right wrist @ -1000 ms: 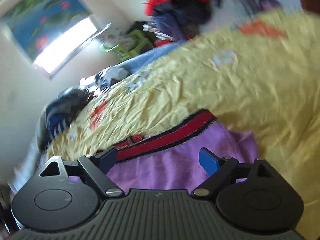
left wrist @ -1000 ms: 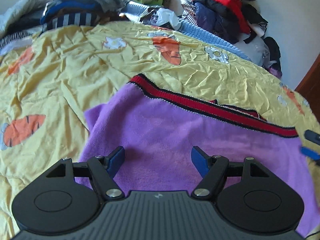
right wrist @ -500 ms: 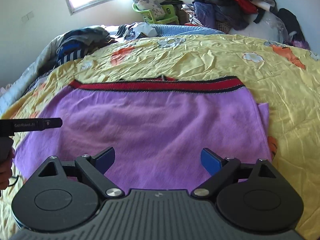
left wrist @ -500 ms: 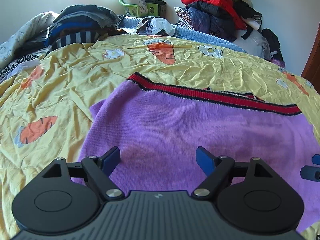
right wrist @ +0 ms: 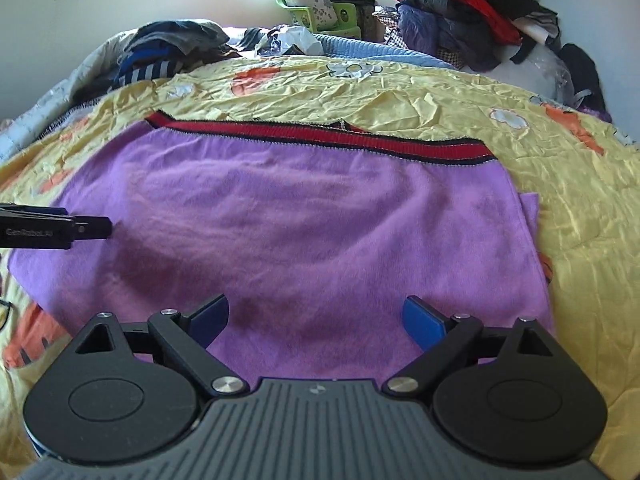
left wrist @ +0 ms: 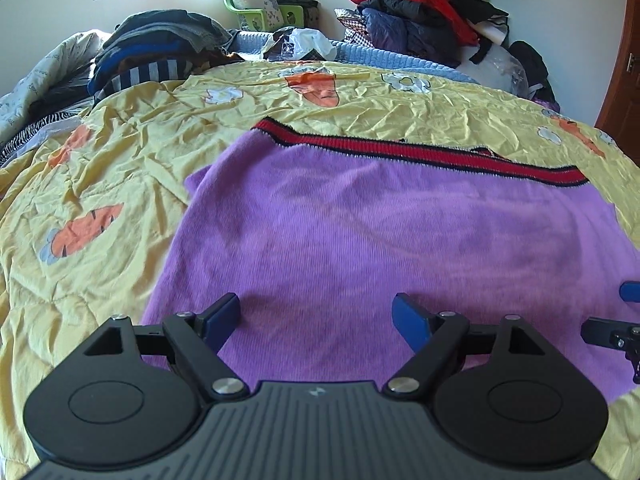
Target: Fold small clothes
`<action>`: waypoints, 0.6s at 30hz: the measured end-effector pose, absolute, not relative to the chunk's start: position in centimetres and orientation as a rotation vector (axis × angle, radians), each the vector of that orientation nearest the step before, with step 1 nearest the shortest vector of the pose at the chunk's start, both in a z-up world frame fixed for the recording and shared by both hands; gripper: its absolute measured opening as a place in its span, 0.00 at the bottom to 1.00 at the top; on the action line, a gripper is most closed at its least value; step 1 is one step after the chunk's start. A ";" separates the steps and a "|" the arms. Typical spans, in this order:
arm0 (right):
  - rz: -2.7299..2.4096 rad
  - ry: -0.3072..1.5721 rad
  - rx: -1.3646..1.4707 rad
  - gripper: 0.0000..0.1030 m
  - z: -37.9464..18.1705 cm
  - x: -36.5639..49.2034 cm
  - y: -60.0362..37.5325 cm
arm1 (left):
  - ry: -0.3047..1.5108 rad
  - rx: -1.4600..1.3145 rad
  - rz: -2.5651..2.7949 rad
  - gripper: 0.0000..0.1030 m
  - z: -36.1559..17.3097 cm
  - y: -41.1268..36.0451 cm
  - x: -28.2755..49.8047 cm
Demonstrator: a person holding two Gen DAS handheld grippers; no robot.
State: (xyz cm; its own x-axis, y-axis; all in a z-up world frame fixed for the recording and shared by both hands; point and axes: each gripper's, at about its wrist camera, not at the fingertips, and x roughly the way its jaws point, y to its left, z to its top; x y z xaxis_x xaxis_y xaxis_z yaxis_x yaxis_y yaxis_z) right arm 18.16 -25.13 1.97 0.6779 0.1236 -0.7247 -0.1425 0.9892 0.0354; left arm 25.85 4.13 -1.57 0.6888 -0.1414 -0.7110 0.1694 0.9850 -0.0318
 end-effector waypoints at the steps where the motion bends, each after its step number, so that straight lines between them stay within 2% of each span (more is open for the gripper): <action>1: 0.147 0.812 -0.033 0.90 2.0 18.0 -25.0 | 0.790 0.041 -0.175 0.83 -1.6 4.2 25.6; 3: 0.145 0.810 -0.035 0.90 2.1 17.6 -24.9 | 0.786 0.046 -0.176 0.86 -1.8 4.4 25.2; 18: 0.179 0.754 -0.009 0.90 2.6 14.8 -21.7 | 0.765 0.010 -0.160 0.88 -3.2 7.4 20.1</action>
State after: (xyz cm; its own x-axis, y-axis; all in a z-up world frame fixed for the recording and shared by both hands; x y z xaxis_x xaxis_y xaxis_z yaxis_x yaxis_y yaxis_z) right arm 14.84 -21.70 2.61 0.7142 0.1578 -0.6819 -0.1646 0.9848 0.0555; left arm 20.10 7.43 -3.20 0.7100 -0.1403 -0.6900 0.1477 0.9878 -0.0489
